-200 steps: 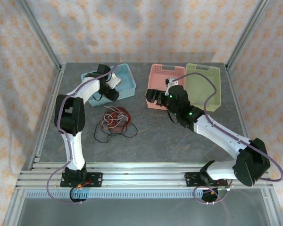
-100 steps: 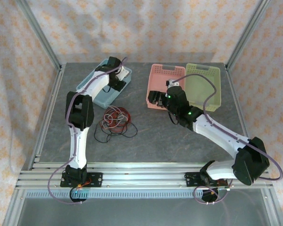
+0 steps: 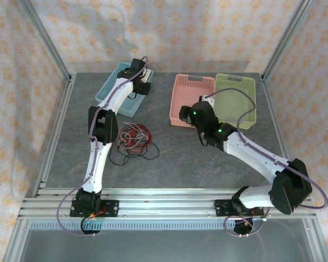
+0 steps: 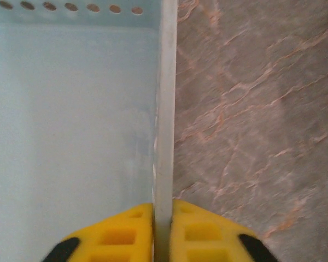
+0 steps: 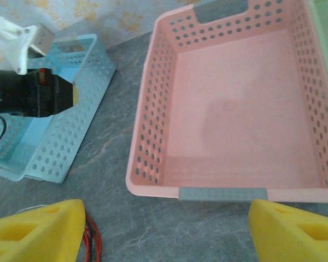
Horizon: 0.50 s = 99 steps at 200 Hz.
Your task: Untangle the cables
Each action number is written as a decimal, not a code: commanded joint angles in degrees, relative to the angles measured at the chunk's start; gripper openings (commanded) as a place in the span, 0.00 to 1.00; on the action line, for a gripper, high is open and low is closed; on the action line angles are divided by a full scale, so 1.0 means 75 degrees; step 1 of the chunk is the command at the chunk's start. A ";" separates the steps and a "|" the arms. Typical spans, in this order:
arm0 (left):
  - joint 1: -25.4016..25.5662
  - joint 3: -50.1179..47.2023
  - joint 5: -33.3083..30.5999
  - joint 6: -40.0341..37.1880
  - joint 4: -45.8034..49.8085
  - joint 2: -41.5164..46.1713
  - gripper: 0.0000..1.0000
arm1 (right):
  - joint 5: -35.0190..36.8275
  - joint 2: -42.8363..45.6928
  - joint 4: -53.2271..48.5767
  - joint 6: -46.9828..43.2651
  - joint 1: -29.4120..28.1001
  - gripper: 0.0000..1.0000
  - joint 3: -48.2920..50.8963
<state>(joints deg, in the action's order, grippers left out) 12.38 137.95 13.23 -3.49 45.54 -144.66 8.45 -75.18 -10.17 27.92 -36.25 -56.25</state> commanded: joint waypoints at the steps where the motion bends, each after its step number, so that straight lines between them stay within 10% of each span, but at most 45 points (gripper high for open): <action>1: 0.0016 0.0134 0.0917 0.0863 -0.0500 -0.0138 0.22 | 0.0584 -0.0046 -0.0387 0.0402 0.0242 0.78 -0.0118; 53: -0.0083 -0.0300 0.1079 0.0900 -0.0622 0.0972 0.58 | 0.0358 -0.0258 -0.0625 -0.0059 0.1146 0.83 -0.0485; 99: -0.0419 -0.3386 0.1205 0.0849 -0.1659 0.2974 0.71 | -0.0423 -0.1478 -0.0978 -0.0638 0.2451 0.90 -0.1487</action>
<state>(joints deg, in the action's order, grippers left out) 10.92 121.12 20.99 3.03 38.57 -130.72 7.79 -82.13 -14.76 26.24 -21.43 -63.16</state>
